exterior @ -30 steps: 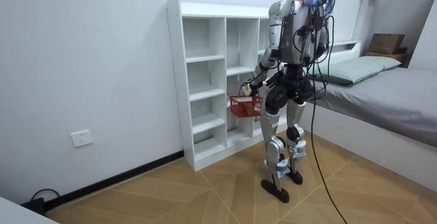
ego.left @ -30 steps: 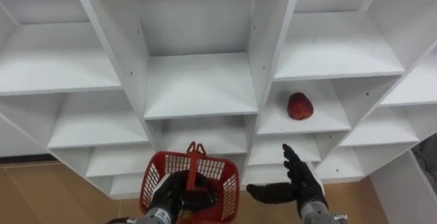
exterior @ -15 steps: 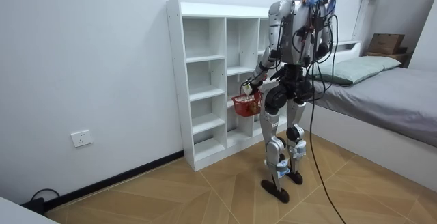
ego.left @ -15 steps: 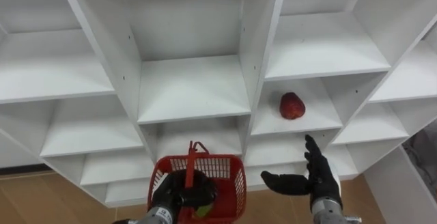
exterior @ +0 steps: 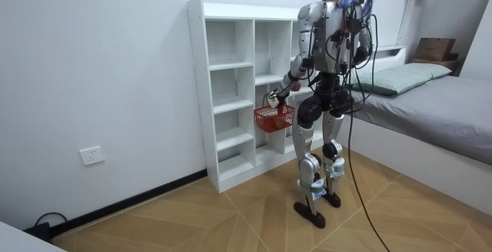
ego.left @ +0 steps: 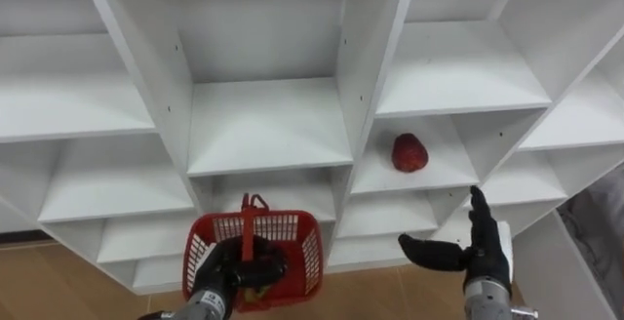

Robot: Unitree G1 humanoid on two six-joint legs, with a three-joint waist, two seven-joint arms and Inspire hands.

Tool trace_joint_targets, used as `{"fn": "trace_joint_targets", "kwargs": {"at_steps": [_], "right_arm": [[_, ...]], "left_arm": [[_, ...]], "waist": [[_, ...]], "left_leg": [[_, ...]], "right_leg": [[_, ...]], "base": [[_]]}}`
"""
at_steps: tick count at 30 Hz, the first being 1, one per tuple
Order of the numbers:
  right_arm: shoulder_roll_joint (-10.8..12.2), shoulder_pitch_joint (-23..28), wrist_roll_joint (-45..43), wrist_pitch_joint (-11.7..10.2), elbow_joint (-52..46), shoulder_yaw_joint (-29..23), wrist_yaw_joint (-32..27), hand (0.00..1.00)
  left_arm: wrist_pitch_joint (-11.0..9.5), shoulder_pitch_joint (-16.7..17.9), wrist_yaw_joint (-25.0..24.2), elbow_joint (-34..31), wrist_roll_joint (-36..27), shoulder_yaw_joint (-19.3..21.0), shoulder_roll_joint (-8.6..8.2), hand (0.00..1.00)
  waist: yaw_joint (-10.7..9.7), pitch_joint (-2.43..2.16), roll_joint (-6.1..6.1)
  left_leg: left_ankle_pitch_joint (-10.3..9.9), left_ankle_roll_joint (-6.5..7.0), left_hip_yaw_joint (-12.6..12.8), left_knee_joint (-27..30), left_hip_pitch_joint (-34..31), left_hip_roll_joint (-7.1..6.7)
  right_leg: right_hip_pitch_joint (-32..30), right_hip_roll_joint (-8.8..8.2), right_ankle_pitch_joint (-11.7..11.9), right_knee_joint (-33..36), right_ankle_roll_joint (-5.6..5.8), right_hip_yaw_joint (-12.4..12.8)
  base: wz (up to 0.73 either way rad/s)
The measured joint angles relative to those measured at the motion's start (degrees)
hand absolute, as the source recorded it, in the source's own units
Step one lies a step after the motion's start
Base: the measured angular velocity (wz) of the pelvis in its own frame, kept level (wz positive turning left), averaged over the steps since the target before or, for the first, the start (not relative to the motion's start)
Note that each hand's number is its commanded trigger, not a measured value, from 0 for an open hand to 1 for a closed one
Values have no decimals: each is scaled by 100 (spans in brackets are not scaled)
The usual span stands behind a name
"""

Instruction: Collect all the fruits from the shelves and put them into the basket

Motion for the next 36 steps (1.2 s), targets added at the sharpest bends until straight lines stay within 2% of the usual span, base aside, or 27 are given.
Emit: {"fn": "trace_joint_targets", "kwargs": {"at_steps": [4, 6, 8, 10, 12, 17, 21, 24, 30, 36], "right_arm": [[-331, -116, 83, 60, 0, -116, 32, 0], [-587, -274, 217, 115, 0, -169, 38, 0], [-680, -463, 216, 158, 1, -237, 44, 0], [-770, -608, 213, 158, 8, -243, 51, 0], [-863, -752, 213, 158, 108, -237, 88, 0], [-908, -1083, 282, 243, 893, -183, 321, 0], [-977, -1266, 463, 409, 1080, -190, 511, 0], [-999, -1484, 463, 511, 1151, -240, 726, 0], [-1009, -1664, 490, 531, 1193, -413, 1154, 0], [-1009, -1916, 580, 558, 1575, -412, 1615, 0]], "left_arm": [[22, 49, -90, -131, 38, 81, 66, 100], [22, 53, -98, -188, 42, 139, 128, 100], [21, 57, -96, -226, 46, 279, 153, 100], [14, 49, -99, -230, 57, 318, 183, 100], [14, 52, -99, -228, 60, 314, 185, 100], [14, 58, -143, -148, 153, 333, 304, 100], [101, 117, -146, -103, 340, 396, 372, 100], [105, 214, -224, -99, 465, 503, 383, 100], [144, 231, -506, 57, 550, 497, 419, 100], [215, 232, -578, 132, 1023, 552, 415, 100]], "waist": [[66, 11, -51], [84, 24, -114], [96, 54, -169], [97, 53, -227], [182, 56, -292], [397, 77, -397], [402, 74, -403], [392, 68, -426], [380, 40, -531], [416, 43, -529]], "left_leg": [[0, 0, -28, 1, -9, -4], [0, 0, -42, 1, -15, 3], [0, 0, -54, 1, -21, 12], [0, 0, -135, 34, -83, 11], [-1, -1, -191, 56, -138, 8], [-2, -2, -325, 120, -275, -2], [-1, -2, -460, 163, -421, -21], [-1, -2, -462, 165, -435, -19], [-1, -3, -626, 244, -494, -28], [-1, -3, -693, 340, -590, -35]], "right_leg": [[3, -13, 4, -1, 5, -7], [10, -19, 7, 0, -1, -43], [9, -24, 14, 1, -11, -57], [-3, -22, 16, 1, -14, -136], [-19, -24, 17, -5, -16, -208], [-65, -42, 18, 5, -16, -309], [-142, -88, 18, 24, -13, -480], [-134, -97, 17, 24, -11, -542], [-43, -128, 17, -19, -11, -828], [-32, -151, 17, -25, -11, -944]], "base": [[1], [6], [3], [17], [19], [18], [17], [6], [21], [12]]}}
